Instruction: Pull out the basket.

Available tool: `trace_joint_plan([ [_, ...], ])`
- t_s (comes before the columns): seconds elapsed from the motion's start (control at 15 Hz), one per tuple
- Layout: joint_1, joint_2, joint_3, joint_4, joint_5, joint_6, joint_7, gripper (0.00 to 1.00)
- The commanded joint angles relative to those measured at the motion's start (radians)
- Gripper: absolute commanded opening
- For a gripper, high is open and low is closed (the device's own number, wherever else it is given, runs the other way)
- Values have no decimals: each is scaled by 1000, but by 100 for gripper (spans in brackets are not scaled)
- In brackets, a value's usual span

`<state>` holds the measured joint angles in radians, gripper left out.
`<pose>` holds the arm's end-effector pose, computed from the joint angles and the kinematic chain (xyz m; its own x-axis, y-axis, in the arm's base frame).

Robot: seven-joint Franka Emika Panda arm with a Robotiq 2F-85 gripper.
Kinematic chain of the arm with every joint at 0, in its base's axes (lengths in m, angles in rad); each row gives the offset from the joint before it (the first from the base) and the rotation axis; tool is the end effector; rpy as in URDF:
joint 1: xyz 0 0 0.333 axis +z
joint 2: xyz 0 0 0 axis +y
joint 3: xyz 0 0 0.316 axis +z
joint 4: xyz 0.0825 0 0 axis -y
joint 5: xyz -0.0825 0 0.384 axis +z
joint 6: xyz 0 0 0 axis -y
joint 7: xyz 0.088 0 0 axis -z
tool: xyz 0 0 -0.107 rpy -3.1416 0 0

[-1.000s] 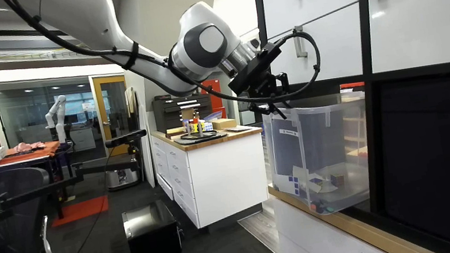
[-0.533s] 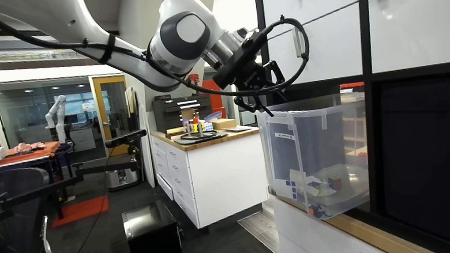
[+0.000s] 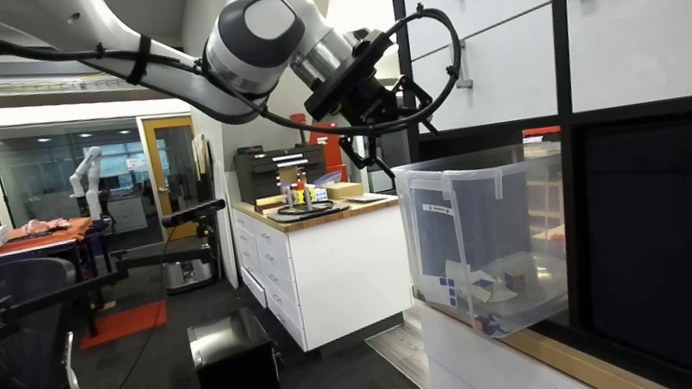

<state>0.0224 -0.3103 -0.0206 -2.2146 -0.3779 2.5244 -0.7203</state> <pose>0.5055 0.0035 0.5747 0.5155 0.8396 0.1712 0.6166 -0.5022 0.6063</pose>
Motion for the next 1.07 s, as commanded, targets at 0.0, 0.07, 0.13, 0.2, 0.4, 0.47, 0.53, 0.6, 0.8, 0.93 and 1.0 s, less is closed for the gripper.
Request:
trace_joint_plan([
  [0.0,6,-35,16,66,46,-265,25,100],
  [0.07,6,-35,19,93,57,-344,34,100],
  [0.13,8,-33,20,118,66,-417,46,100],
  [0.2,8,-29,21,143,78,-486,66,100],
  [0.4,6,-17,11,197,127,-639,130,100],
  [0.47,6,-13,6,208,146,-680,151,100],
  [0.53,5,-12,1,216,160,-710,175,100],
  [0.6,6,-12,-6,219,179,-735,189,100],
  [0.8,0,-17,-18,213,203,-766,256,100],
  [0.93,11,-21,-21,195,184,-735,222,100],
  [1.0,10,-21,-22,195,187,-737,230,100],
])
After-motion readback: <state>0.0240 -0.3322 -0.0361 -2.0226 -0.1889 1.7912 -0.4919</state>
